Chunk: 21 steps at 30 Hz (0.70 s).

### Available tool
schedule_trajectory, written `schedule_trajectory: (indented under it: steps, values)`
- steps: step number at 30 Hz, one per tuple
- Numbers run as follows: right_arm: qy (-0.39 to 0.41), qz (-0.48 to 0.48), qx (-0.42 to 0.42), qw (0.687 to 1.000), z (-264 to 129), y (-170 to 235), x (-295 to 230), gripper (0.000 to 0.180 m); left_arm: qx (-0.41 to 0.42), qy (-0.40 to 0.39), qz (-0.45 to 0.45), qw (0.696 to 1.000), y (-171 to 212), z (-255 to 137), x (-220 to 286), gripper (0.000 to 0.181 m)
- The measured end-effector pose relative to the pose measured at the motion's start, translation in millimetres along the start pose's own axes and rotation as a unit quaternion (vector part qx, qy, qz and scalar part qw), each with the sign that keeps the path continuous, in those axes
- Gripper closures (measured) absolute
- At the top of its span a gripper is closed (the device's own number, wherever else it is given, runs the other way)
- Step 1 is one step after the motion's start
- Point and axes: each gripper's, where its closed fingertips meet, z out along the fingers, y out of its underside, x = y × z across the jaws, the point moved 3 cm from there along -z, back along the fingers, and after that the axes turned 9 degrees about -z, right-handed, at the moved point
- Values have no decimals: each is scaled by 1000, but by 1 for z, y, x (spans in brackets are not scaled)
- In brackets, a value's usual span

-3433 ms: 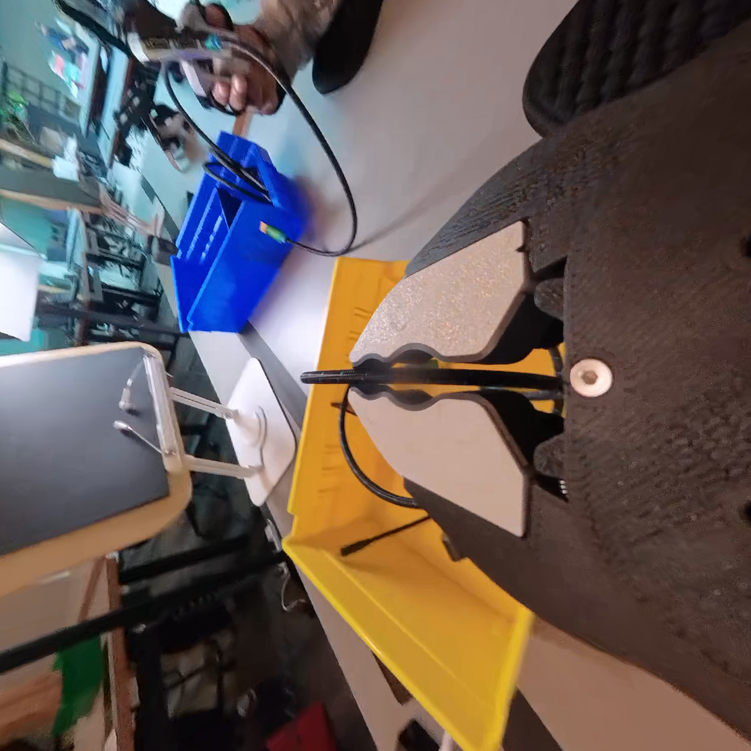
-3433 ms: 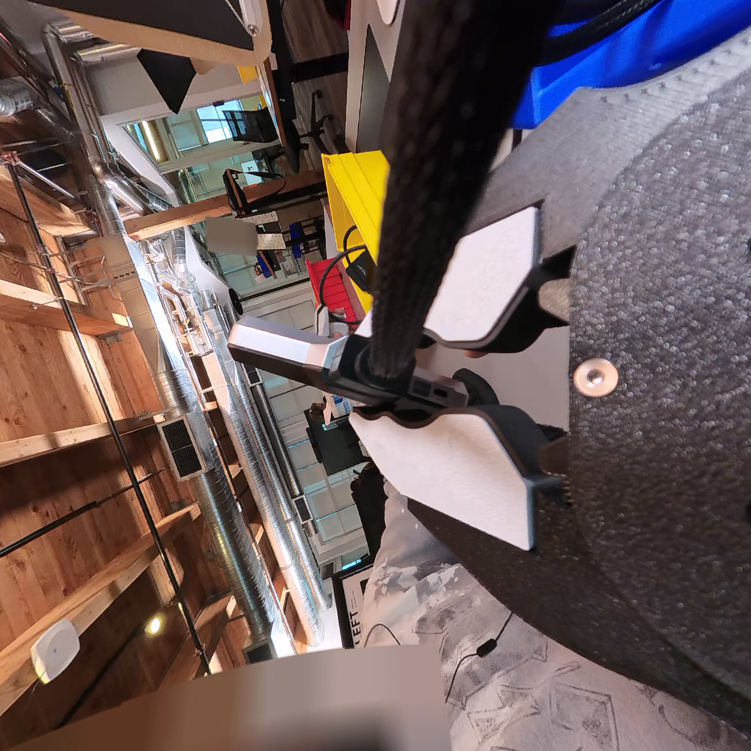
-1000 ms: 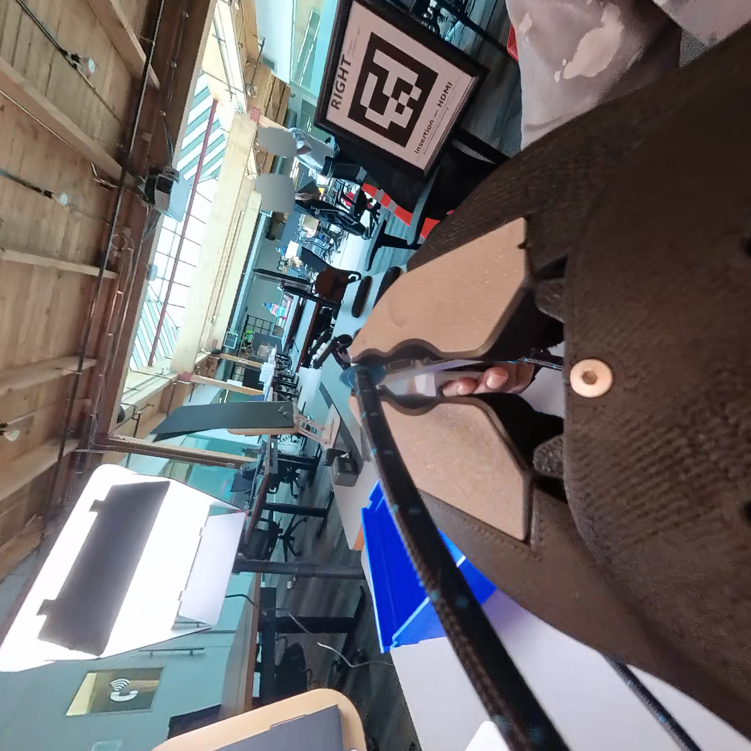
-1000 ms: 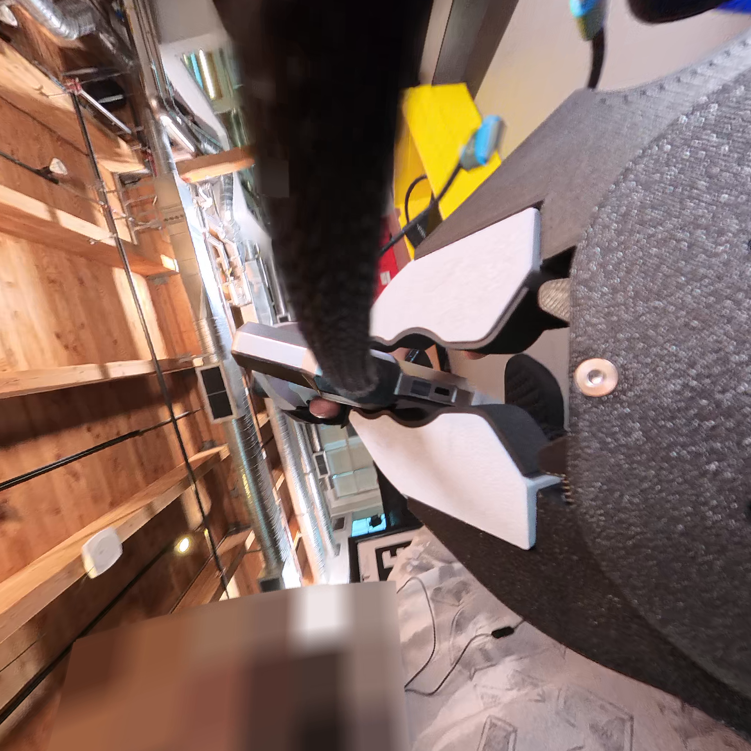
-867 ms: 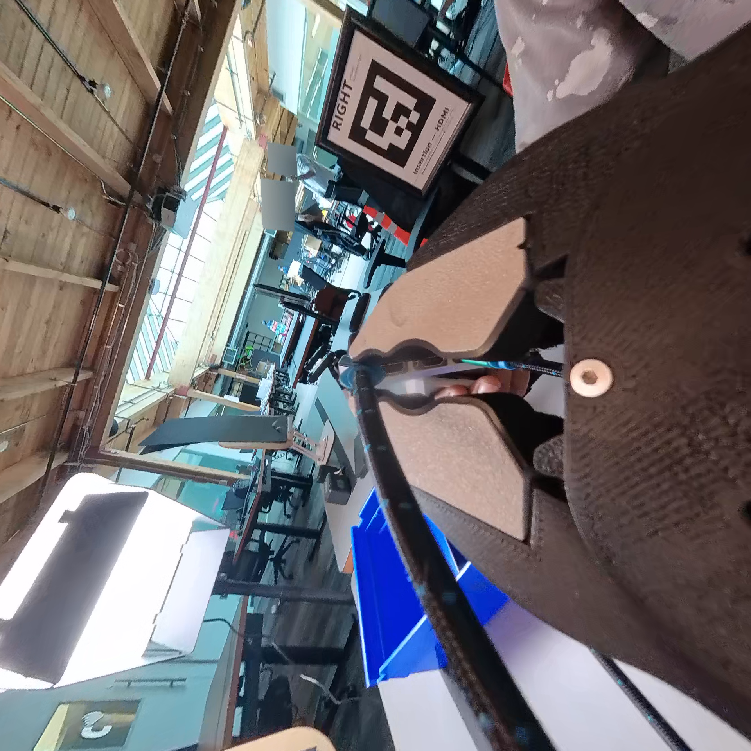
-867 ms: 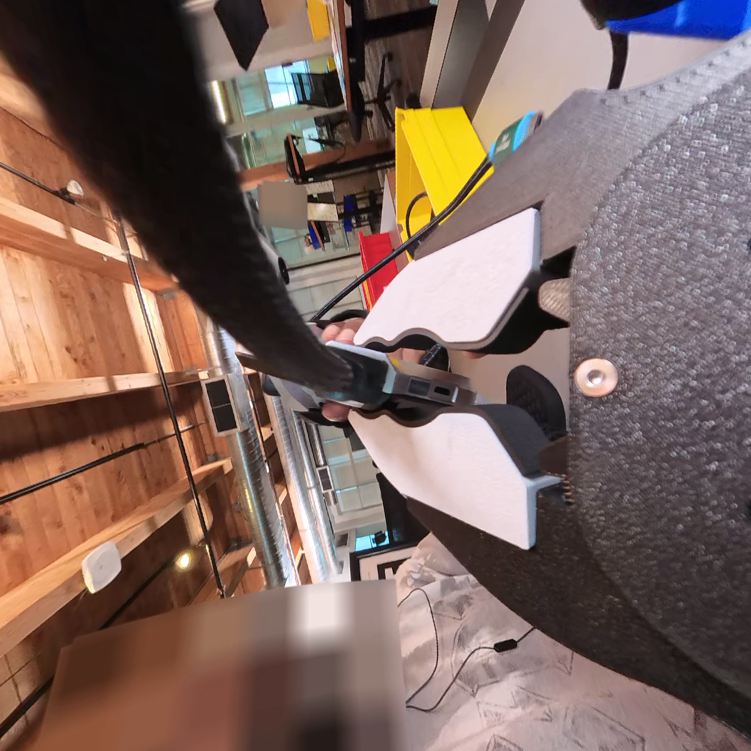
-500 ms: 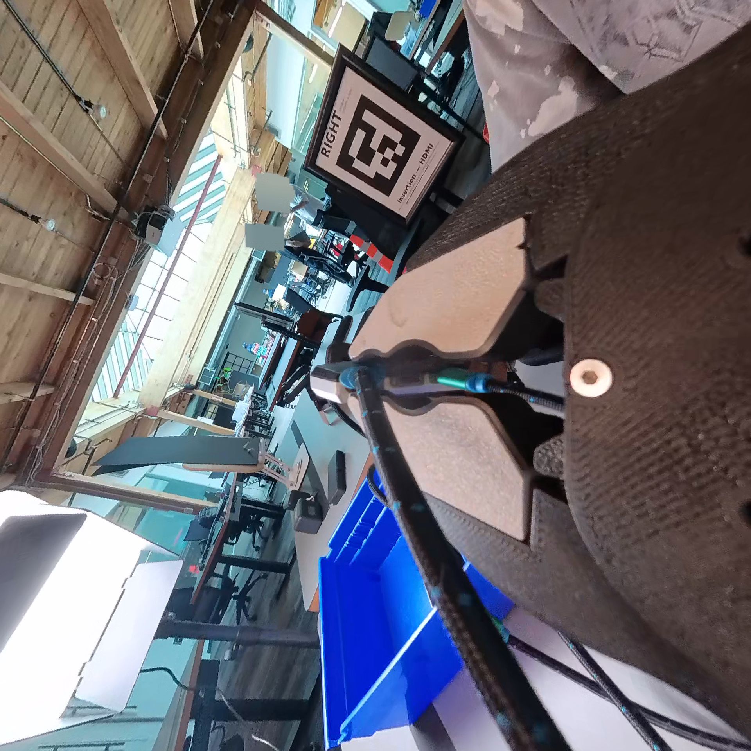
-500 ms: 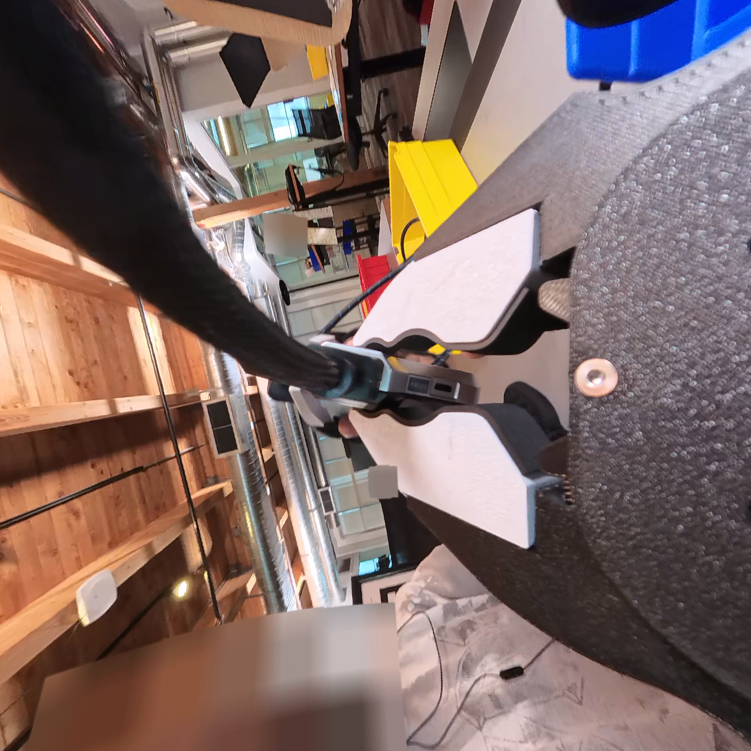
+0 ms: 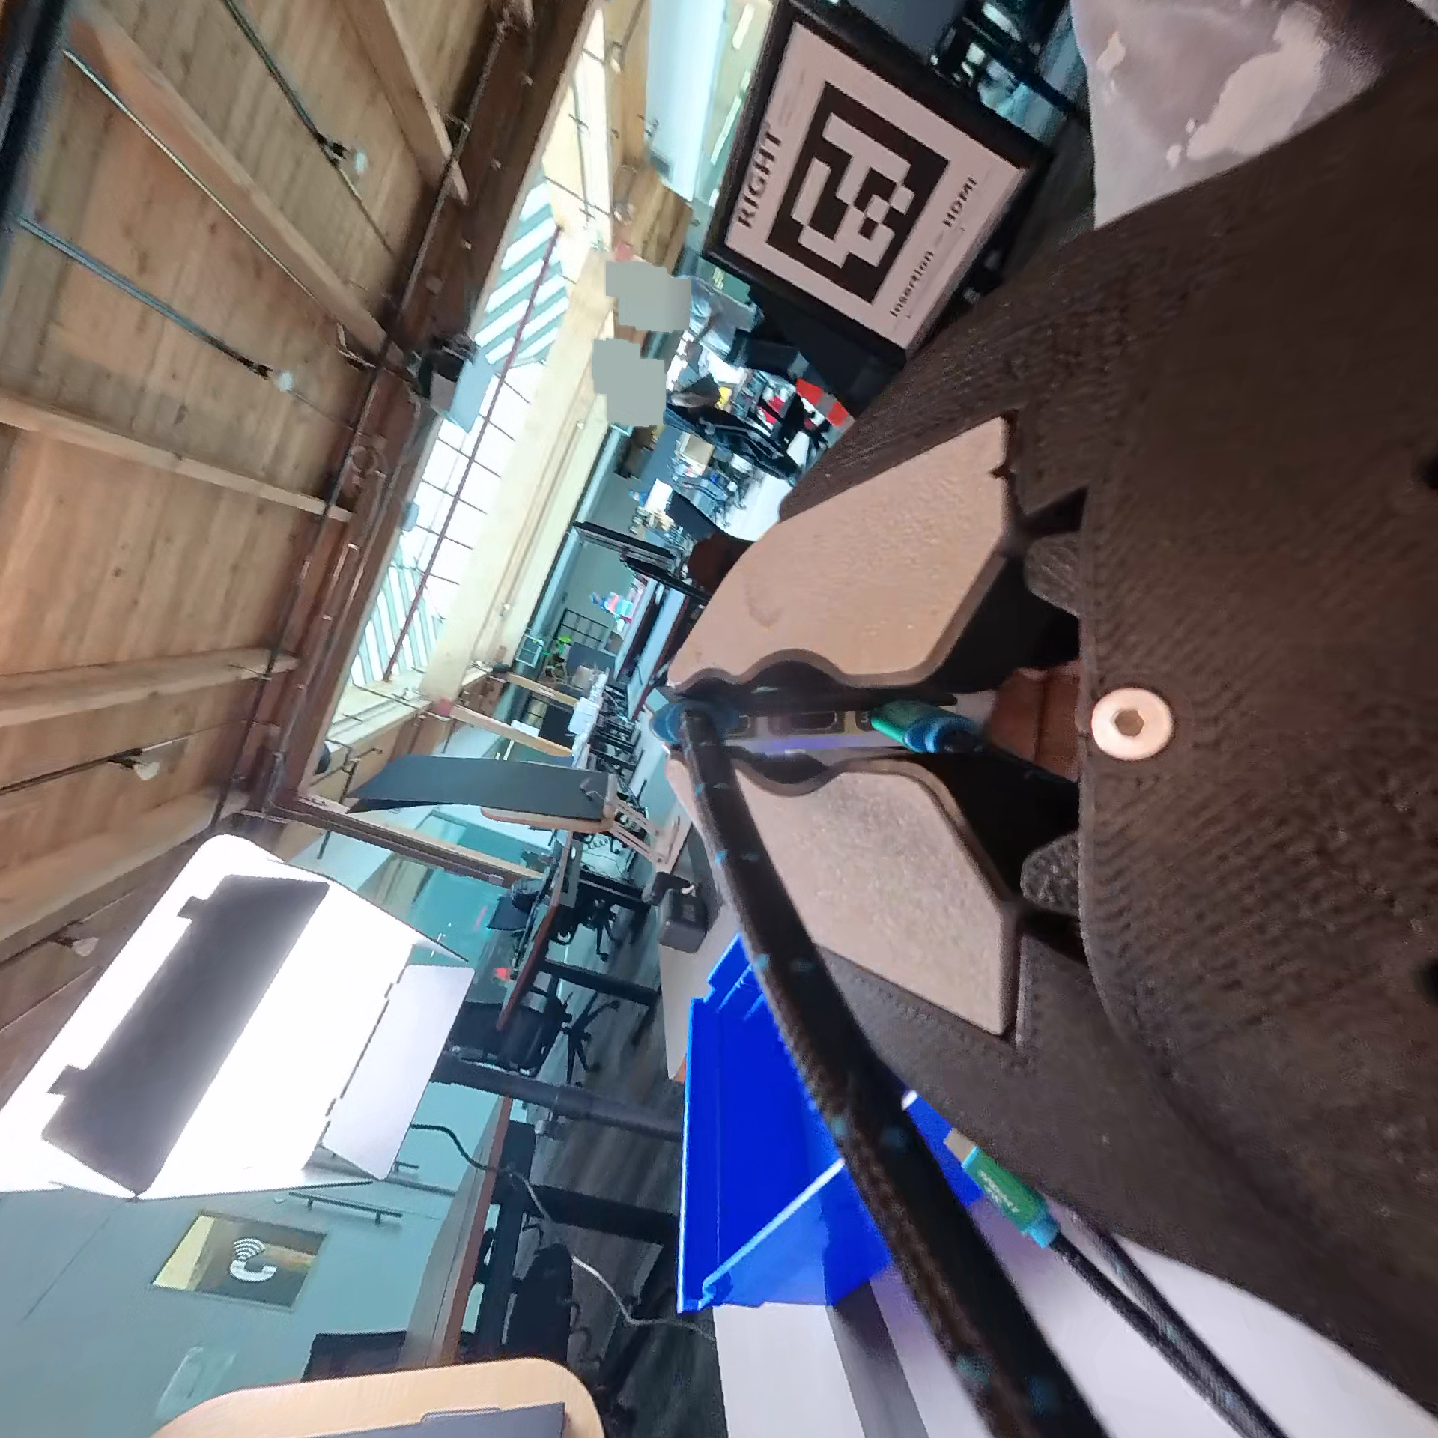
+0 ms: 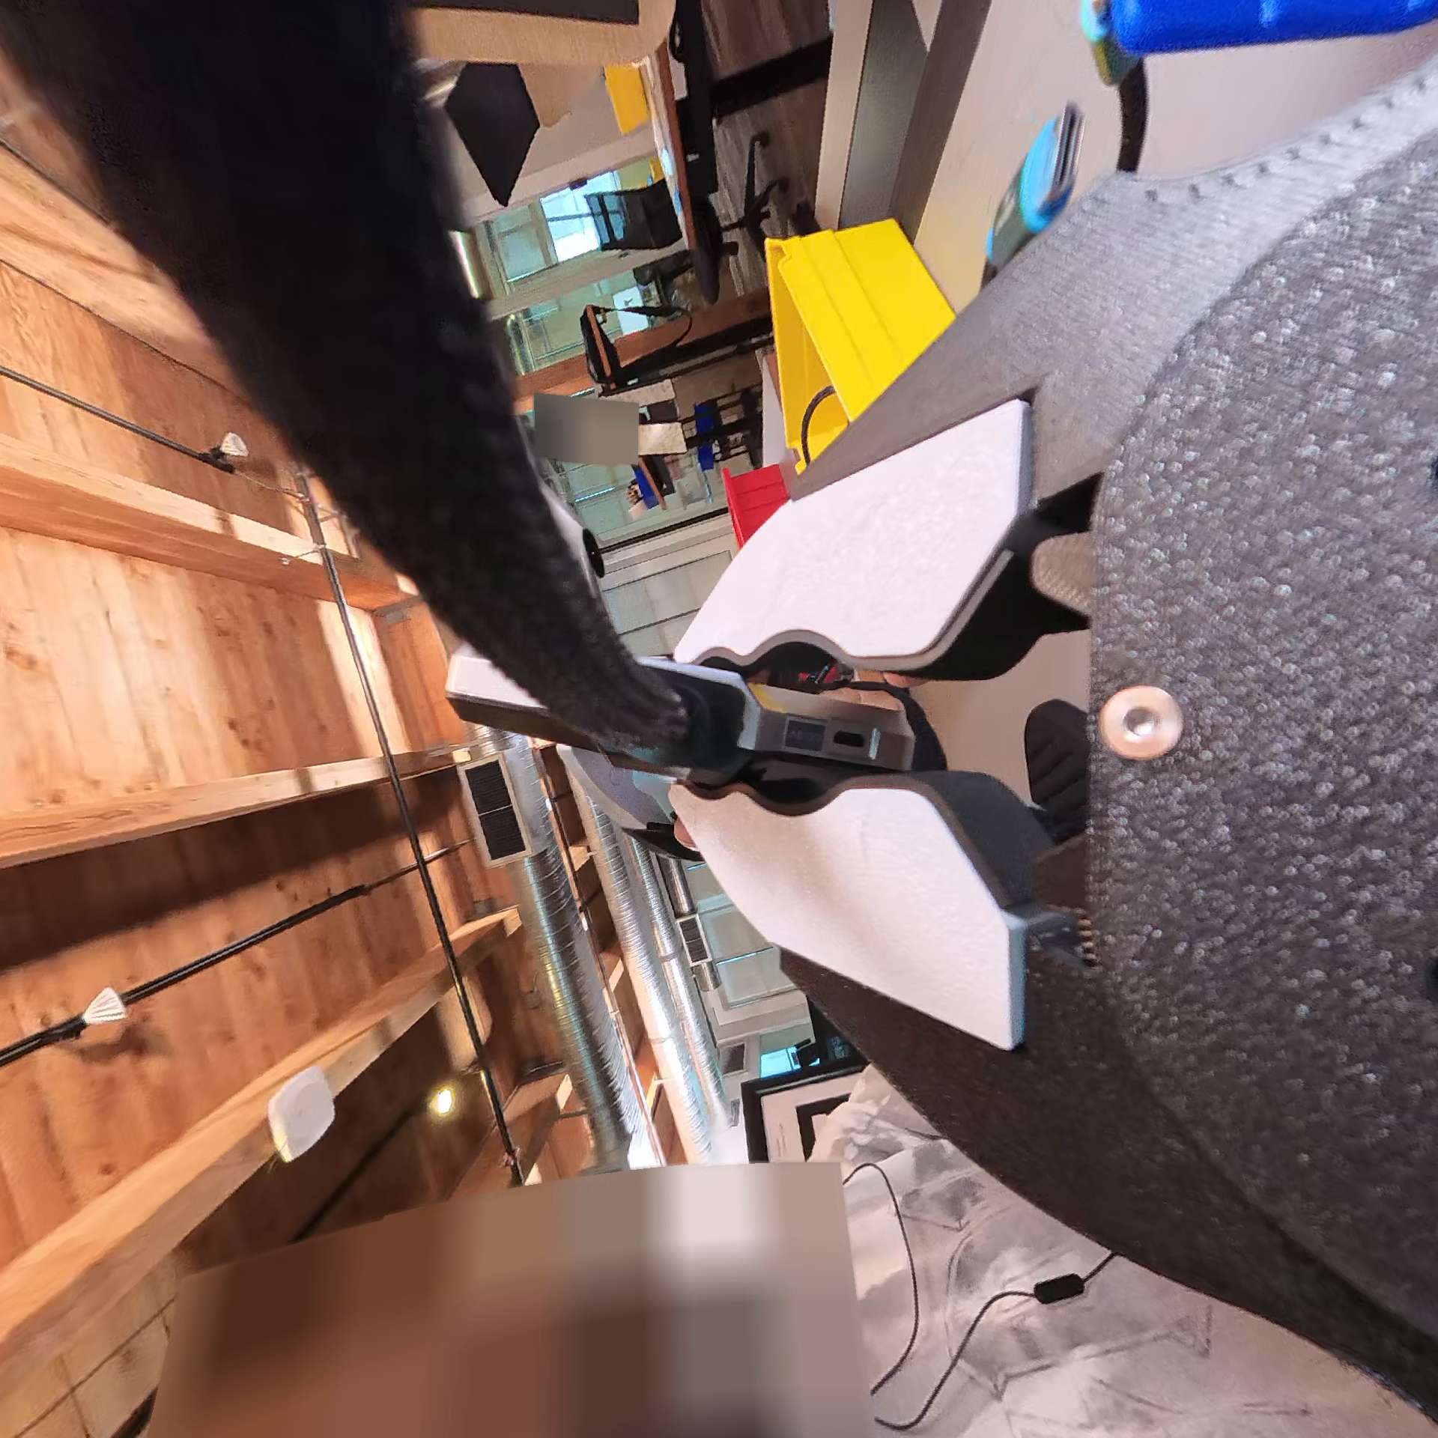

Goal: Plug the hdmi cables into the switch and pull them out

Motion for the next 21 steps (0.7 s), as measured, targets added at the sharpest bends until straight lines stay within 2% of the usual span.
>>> schedule_trajectory:
  steps: [10, 21]
  values:
    - [-13, 13, 11, 1000, 2, 0, -4, 158, -7, -18, 38, 999, 6, 2, -2, 169]
    - [-12, 11, 22, 1000, 3, -6, -7, 158, -4, 22, 24, 999, 6, 2, 4, 169]
